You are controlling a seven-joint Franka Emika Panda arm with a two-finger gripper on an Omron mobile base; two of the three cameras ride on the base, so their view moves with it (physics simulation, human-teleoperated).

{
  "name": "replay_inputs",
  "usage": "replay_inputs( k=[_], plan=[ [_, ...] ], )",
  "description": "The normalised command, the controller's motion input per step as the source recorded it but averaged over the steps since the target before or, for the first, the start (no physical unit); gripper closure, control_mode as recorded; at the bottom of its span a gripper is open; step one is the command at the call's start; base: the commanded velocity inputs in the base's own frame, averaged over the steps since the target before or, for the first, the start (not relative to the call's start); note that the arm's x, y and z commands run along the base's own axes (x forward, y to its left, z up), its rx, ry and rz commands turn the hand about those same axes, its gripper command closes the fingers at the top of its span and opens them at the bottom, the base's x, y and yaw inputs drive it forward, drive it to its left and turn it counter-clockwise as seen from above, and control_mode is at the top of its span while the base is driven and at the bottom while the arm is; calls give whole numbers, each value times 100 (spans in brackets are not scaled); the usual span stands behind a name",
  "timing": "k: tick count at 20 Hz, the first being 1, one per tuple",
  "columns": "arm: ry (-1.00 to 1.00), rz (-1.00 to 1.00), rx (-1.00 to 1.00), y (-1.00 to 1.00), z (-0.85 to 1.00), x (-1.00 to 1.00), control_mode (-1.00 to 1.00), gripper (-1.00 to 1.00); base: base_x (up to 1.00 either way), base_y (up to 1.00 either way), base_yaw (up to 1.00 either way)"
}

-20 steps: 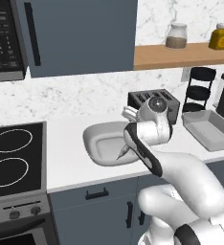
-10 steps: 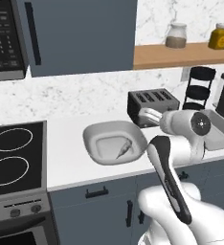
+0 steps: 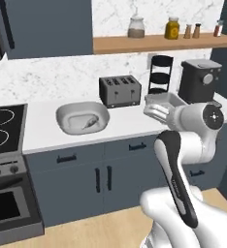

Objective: Place one lime and one fish in each tupperware on the nearby counter, to pack two identical lunches.

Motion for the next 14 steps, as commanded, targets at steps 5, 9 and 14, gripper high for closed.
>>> replay_inputs(
  k=[5,9,14],
  plan=[
    [0,0,0,0,0,0,100,-100,-94,-100,-32],
    [0,0,0,0,0,0,100,-100,-18,-100,-54],
    [0,0,0,0,0,0,100,-100,44,-100,-41]
  ],
)
